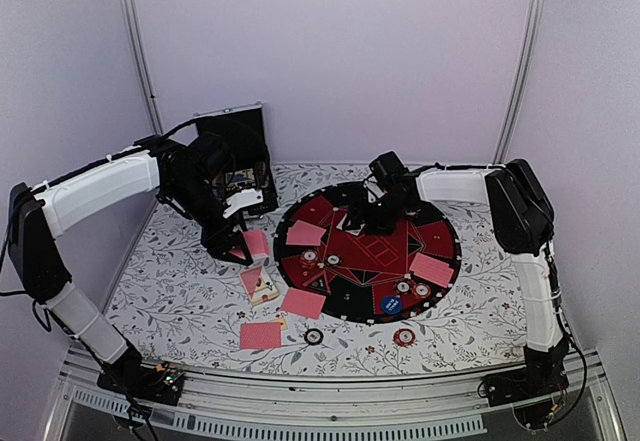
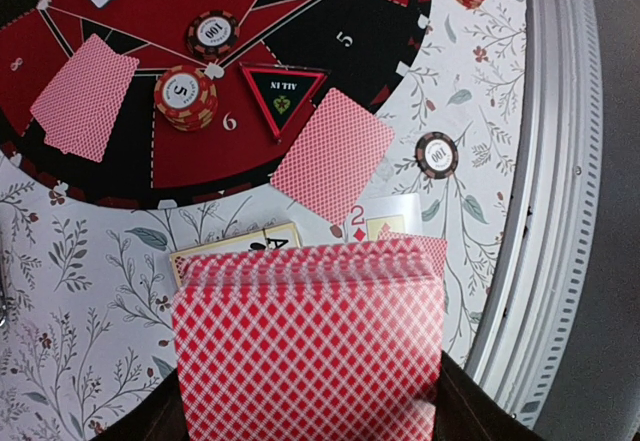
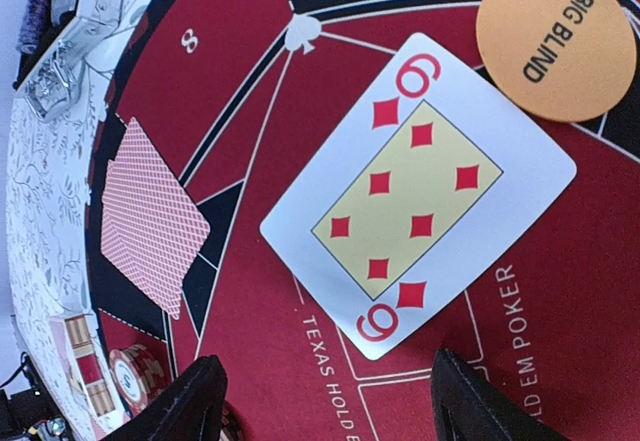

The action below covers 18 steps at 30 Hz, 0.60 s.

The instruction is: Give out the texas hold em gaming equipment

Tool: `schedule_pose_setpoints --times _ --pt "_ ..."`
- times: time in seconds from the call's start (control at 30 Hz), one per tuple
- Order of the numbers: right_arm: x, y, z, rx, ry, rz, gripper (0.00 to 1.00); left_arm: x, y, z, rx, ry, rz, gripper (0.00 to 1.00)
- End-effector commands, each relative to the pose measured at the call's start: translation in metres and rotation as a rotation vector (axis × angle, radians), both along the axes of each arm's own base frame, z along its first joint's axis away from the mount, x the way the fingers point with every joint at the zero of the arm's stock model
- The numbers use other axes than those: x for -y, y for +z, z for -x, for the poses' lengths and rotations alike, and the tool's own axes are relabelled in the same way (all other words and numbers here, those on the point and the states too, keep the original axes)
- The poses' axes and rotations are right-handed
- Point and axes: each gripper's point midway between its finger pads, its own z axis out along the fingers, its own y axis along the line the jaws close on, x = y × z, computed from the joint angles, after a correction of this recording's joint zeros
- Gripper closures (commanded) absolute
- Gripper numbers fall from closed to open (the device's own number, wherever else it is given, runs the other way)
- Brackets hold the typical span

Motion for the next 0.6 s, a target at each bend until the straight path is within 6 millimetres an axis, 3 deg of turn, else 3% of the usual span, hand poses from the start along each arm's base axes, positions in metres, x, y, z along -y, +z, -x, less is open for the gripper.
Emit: schedule_pose_setpoints --times 0.0,0.33,0.57 --pt "-0.011 -0.003 0.001 -0.067 -0.008 -0.120 0.27 0.000 0.005 0.001 0.003 -0.003 0.025 1.00" --pt "-0.021 -0.018 0.001 -0.152 -0.027 -0.200 0.28 -0.001 0.005 0.000 0.006 -0.004 0.020 1.00" --pt "-0.022 -0.007 -0.010 -0.133 -0.041 -0.236 0.29 -0.001 0.005 0.000 0.006 -0.003 0.023 1.00"
